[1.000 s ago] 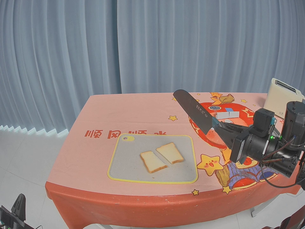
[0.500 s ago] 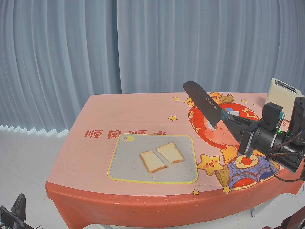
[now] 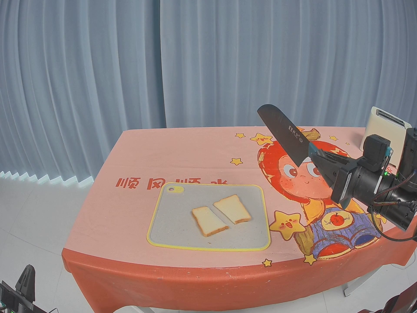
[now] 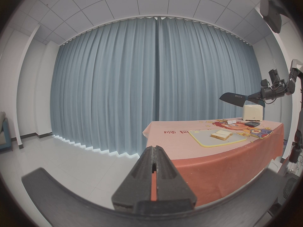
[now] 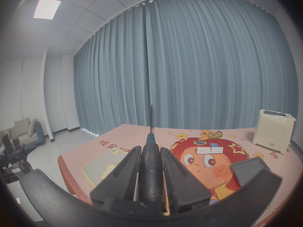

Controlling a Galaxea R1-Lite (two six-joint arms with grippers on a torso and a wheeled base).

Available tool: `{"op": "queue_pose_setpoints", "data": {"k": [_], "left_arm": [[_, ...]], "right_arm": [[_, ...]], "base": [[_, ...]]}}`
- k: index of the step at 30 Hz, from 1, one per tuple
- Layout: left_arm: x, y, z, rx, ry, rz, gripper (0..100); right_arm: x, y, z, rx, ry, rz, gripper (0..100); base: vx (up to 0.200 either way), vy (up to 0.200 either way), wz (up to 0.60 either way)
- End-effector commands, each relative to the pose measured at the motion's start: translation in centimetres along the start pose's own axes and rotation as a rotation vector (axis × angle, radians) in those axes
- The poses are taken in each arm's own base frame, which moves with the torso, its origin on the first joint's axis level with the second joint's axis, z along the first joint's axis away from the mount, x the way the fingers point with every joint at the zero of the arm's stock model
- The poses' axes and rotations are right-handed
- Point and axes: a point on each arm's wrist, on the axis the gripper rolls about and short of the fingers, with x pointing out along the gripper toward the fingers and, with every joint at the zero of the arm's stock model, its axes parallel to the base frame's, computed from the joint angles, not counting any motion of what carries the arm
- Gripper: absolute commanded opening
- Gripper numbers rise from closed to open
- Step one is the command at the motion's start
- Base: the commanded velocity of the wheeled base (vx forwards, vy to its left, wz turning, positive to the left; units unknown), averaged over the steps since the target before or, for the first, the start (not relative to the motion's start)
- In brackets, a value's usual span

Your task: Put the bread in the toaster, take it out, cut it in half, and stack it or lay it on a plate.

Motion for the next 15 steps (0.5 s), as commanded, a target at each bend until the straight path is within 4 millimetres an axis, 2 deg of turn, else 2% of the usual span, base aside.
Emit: {"op": "queue_pose_setpoints", "data": {"k": [1, 15], "left_arm": [[0.03, 0.0, -0.52, 0.0, 0.004, 0.001, 0], [0.03, 0.0, -0.52, 0.0, 0.004, 0.001, 0]], "right_arm": [[0.02, -0.24, 0.12, 0.003, -0.004, -0.008, 0], [0.21, -0.74, 0.36, 0.007, -0.01, -0.03, 0]], "base": [[0.0, 0.0, 0.0], [0.0, 0.0, 0.0]]}}
